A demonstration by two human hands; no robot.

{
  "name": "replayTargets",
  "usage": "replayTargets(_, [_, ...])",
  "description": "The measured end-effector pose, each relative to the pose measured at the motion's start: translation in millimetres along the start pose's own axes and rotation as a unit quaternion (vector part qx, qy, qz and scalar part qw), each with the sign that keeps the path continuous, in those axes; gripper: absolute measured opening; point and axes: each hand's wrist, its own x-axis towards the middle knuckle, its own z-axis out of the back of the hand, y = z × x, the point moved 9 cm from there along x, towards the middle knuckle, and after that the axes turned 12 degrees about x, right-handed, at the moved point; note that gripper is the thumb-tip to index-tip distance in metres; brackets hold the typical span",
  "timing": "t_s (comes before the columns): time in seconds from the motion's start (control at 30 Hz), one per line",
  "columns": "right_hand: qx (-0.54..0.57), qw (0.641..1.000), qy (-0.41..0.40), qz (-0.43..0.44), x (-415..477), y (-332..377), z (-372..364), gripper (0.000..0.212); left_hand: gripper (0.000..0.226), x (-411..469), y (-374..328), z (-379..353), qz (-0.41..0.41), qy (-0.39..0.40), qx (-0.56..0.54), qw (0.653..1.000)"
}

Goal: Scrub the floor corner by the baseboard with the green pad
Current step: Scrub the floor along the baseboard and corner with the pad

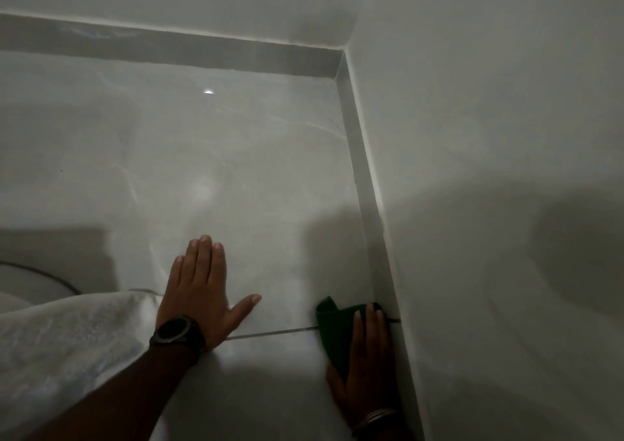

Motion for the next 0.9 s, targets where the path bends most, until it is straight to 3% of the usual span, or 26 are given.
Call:
replayTargets(0.13, [-0.030, 0.999, -0.023, -0.015, -35, -6, -7, 0.080, 0.115, 0, 1, 1, -0.003, 0.003, -0.004, 1.000])
replayTargets(0.33, [-0.024, 0.998, -0.046, -0.018, -25, -1, -5, 0.080, 0.114, 1, 0, -3, -0.004, -0.002, 0.003, 1.000])
replayTargets(0.63, [0.045, 0.999, 0.002, -0.030, 139, 11, -9, 0.087, 0.114, 2, 1, -7, 0.000, 0.008, -0.002, 1.000])
replayTargets(0.9, [-0.060, 0.989, 0.133, -0.003, 330, 17, -28, 0.094, 0.115, 1, 0, -6, -0.003, -0.005, -0.004, 1.000])
